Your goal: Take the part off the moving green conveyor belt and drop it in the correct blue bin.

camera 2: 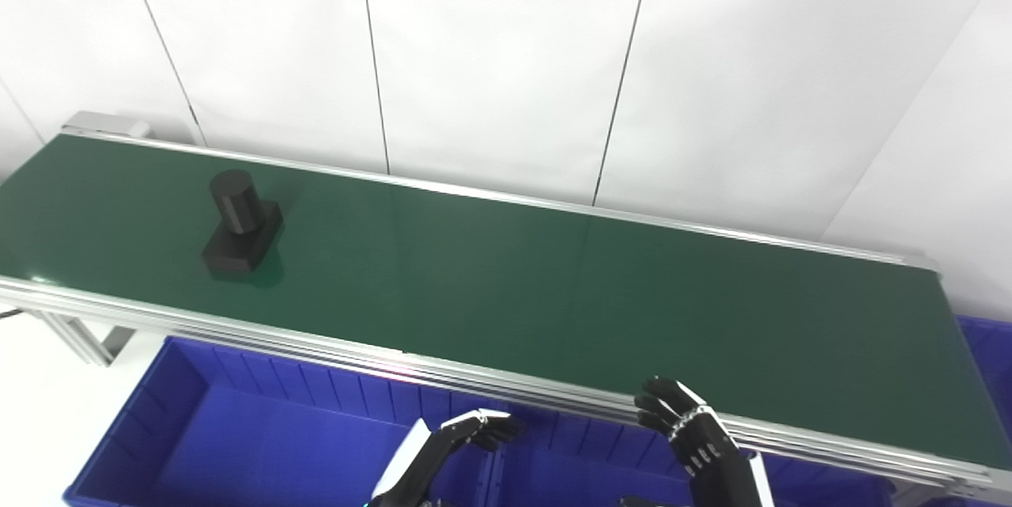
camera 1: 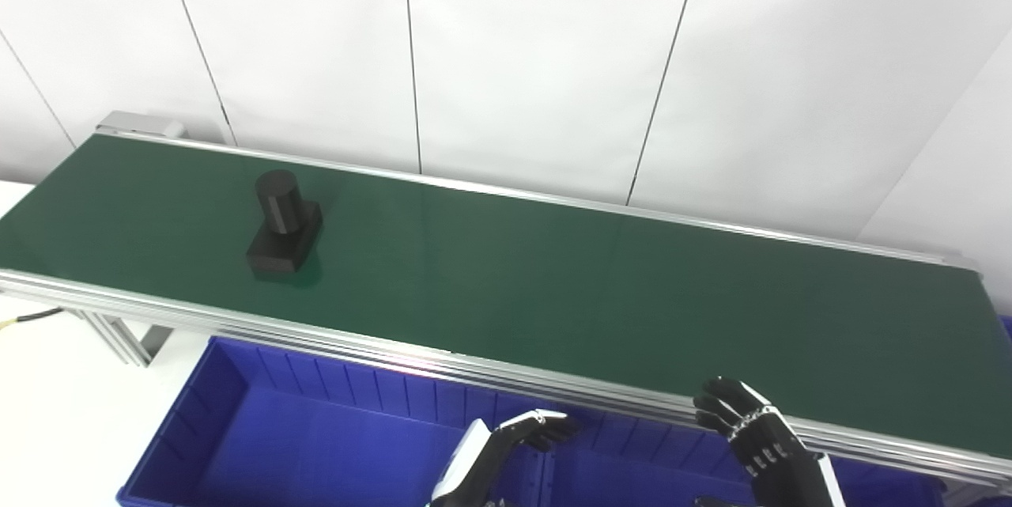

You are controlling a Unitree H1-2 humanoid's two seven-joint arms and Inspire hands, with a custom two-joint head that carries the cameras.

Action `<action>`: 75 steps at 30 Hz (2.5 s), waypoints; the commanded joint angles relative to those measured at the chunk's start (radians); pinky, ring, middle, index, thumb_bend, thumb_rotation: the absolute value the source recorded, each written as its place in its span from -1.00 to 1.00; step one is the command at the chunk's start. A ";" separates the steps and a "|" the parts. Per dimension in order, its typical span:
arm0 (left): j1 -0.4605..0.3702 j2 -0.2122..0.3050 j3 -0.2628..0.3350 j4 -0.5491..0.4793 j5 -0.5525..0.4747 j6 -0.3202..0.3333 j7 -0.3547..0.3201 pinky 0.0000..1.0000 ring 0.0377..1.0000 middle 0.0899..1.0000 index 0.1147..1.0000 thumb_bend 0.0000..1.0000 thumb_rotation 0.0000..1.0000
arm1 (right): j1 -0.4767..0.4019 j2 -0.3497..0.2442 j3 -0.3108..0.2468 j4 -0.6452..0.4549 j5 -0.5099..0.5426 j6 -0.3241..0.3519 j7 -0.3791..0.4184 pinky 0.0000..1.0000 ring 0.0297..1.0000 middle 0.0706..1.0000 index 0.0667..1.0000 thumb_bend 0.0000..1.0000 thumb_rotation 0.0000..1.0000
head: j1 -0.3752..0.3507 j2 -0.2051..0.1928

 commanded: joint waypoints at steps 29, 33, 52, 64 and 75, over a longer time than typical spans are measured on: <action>-0.032 0.000 -0.021 0.014 0.015 -0.025 0.046 0.31 0.40 0.42 0.37 0.96 -0.76 | -0.337 0.015 0.049 0.104 -0.146 -0.055 -0.098 0.40 0.47 0.58 0.55 0.93 -0.61 | -0.005 -0.010; -0.028 0.004 -0.018 0.009 0.012 -0.025 0.041 0.33 0.42 0.43 0.38 0.96 -0.74 | -0.362 0.007 0.059 0.142 -0.163 -0.055 -0.126 0.39 0.47 0.59 0.56 0.92 -0.60 | -0.016 -0.010; -0.025 0.014 -0.018 0.004 0.007 -0.025 0.042 0.34 0.43 0.44 0.39 0.93 -0.72 | -0.535 0.020 0.098 0.377 -0.204 -0.055 -0.250 0.29 0.40 0.53 0.53 0.92 -0.75 | -0.046 -0.013; -0.033 0.008 -0.022 0.016 0.018 -0.025 0.055 0.33 0.42 0.43 0.37 0.94 -0.72 | -0.632 0.064 0.113 0.511 -0.179 -0.056 -0.265 0.29 0.38 0.51 0.55 0.95 -0.79 | -0.042 -0.022; -0.037 0.001 -0.028 0.026 0.013 -0.025 0.060 0.33 0.42 0.42 0.37 0.95 -0.74 | -0.707 0.100 0.160 0.585 -0.253 -0.055 -0.339 0.28 0.38 0.56 0.53 0.94 -0.72 | -0.037 -0.030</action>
